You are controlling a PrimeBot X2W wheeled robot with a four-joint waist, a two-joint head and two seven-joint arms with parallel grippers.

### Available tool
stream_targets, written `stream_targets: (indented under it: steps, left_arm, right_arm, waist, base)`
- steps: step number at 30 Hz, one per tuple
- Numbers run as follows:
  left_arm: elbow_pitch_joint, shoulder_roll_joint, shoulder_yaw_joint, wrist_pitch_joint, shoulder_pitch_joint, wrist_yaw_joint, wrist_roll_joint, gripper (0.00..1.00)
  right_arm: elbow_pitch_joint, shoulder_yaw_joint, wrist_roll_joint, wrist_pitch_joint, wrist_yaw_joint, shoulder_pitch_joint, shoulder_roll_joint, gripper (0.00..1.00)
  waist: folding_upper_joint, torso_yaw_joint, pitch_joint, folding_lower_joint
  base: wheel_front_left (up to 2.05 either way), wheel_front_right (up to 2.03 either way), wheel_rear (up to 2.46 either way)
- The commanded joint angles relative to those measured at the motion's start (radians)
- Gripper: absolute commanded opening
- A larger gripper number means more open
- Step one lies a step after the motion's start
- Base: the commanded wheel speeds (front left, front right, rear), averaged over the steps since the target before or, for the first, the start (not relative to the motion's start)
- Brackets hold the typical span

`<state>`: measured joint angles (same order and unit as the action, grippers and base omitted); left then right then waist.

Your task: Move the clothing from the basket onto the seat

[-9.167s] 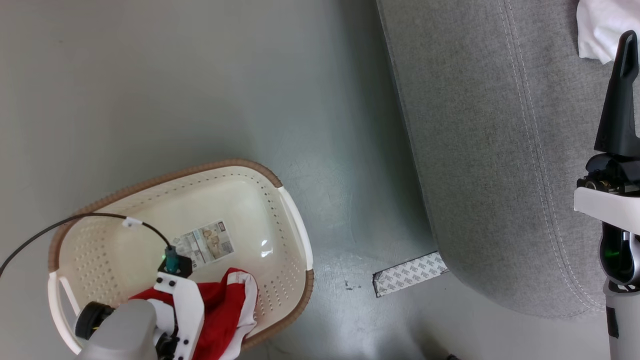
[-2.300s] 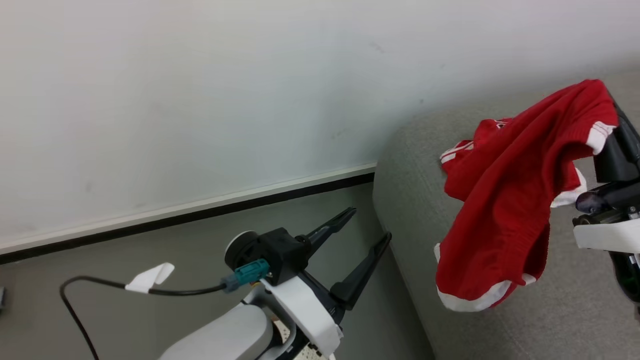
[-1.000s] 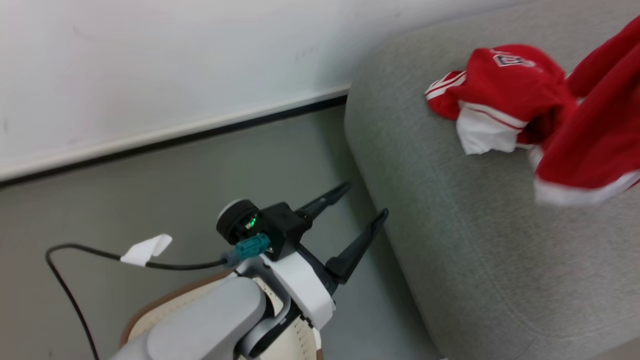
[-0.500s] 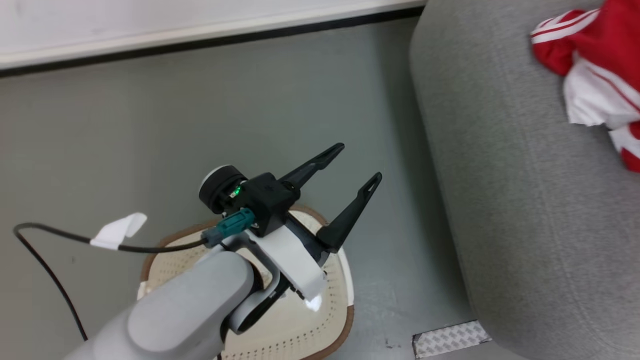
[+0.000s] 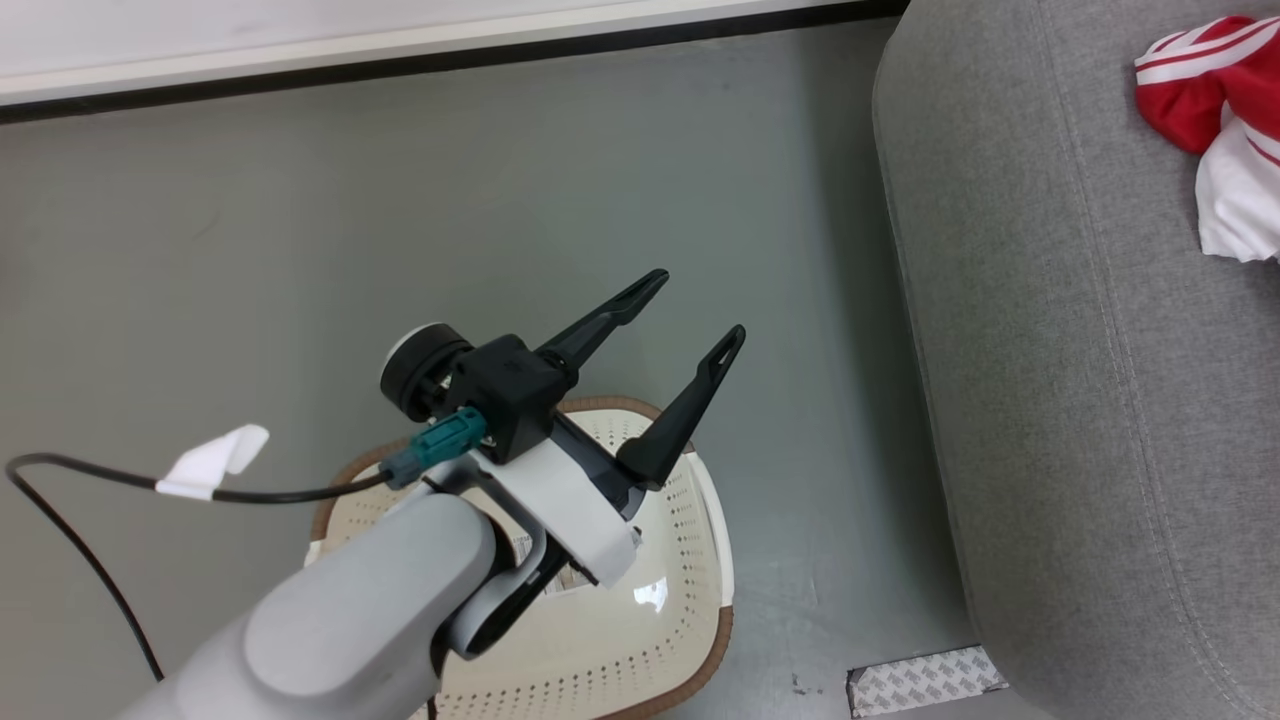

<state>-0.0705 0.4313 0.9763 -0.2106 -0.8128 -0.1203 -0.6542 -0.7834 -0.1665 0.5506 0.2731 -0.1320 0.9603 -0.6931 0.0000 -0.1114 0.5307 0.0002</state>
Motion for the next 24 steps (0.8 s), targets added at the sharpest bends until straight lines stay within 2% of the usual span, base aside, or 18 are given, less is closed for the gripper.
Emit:
stream_targets:
  steps: [1, 2, 3, 4, 5, 15, 24]
  left_arm:
    - [-0.005, 0.009, -0.004, -0.005, 0.004, -0.001, -0.014, 1.00]
    - [-0.005, 0.009, -0.005, -0.007, 0.004, -0.001, -0.015, 1.00]
    - [-0.007, 0.009, -0.005, -0.009, 0.005, -0.001, -0.016, 1.00]
    - [-0.008, 0.008, -0.006, -0.011, 0.008, -0.001, -0.015, 1.00]
    - [-0.010, 0.008, -0.006, -0.012, 0.012, -0.001, -0.017, 1.00]
    - [-0.043, 0.005, -0.025, -0.039, 0.082, -0.011, -0.044, 1.00]
    - [-0.041, 0.022, -0.097, -0.053, 0.182, -0.040, -0.083, 1.00]
  right_arm:
    - [-0.007, -0.004, 0.006, 0.001, 0.003, -0.003, -0.010, 0.00]
    - [-0.009, -0.008, 0.009, 0.002, 0.003, -0.002, -0.013, 0.13]
    - [-0.012, -0.010, 0.014, 0.003, 0.003, -0.002, -0.012, 0.38]
    - [-0.016, -0.013, 0.017, 0.006, 0.002, -0.003, -0.010, 0.75]
    - [-0.018, -0.017, 0.020, 0.007, 0.003, -0.004, -0.009, 1.00]
    - [-0.008, -0.071, 0.013, 0.000, 0.003, -0.027, -0.023, 1.00]
    - [0.115, -0.129, 0.034, -0.040, 0.002, -0.059, -0.029, 1.00]
  waist:
    - [0.0000, -0.001, -0.003, -0.0002]
    - [0.0000, -0.003, -0.007, -0.0002]
    - [0.0000, -0.004, -0.012, -0.0002]
    - [0.0000, -0.006, -0.019, -0.0002]
    - [0.0000, -0.008, -0.026, -0.0002]
    - [0.0000, -0.032, -0.197, -0.0002]
    - [0.0000, -0.024, -0.369, -0.0002]
  base:
    - [0.00, 0.00, 0.00]
    - [0.00, 0.00, 0.00]
    - [0.00, 0.00, 0.00]
    - [0.00, 0.00, 0.00]
    - [0.00, 0.00, 0.00]
    - [0.00, 0.00, 0.00]
    - [0.00, 0.00, 0.00]
